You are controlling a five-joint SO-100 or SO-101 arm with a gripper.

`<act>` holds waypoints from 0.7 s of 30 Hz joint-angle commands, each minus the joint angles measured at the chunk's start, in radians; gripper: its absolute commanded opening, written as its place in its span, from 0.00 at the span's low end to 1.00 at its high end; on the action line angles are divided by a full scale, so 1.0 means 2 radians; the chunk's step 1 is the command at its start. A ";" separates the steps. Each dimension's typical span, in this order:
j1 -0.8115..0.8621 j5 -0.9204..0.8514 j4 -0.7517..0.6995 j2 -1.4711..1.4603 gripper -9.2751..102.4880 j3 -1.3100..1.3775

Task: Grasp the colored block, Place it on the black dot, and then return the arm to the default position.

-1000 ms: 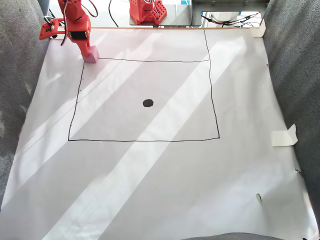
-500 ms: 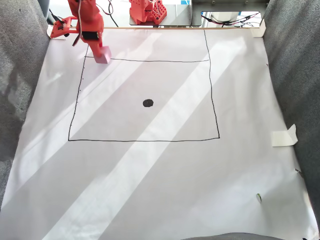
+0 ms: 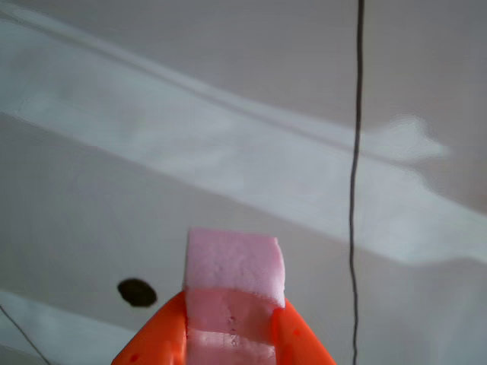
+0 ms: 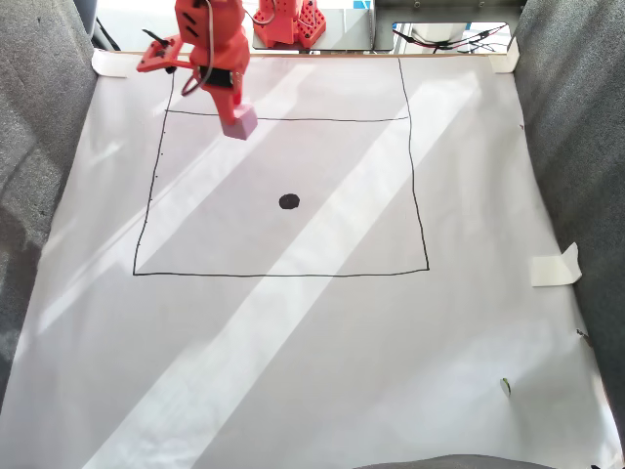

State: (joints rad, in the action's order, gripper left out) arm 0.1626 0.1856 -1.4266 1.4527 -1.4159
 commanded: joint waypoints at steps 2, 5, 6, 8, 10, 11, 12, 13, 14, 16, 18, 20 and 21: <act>-0.036 0.052 -0.056 -0.029 0.08 0.100; -0.052 0.091 -0.089 -0.064 0.08 0.155; -0.058 0.100 -0.100 -0.075 0.08 0.172; -0.067 0.119 -0.115 -0.096 0.08 0.198; -0.074 0.137 -0.138 -0.125 0.08 0.234; -0.077 0.143 -0.153 -0.144 0.08 0.258; -0.081 0.150 -0.169 -0.163 0.08 0.281; -0.085 0.158 -0.183 -0.181 0.08 0.308; -0.088 0.165 -0.194 -0.198 0.08 0.331; -0.096 0.178 -0.211 -0.228 0.08 0.374; -0.105 0.183 -0.222 -0.252 0.08 0.413; -0.111 0.186 -0.222 -0.272 0.08 0.436; -0.113 0.186 -0.216 -0.278 0.08 0.440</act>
State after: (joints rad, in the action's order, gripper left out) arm -0.0491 0.5522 -1.8469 0.8912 -0.6105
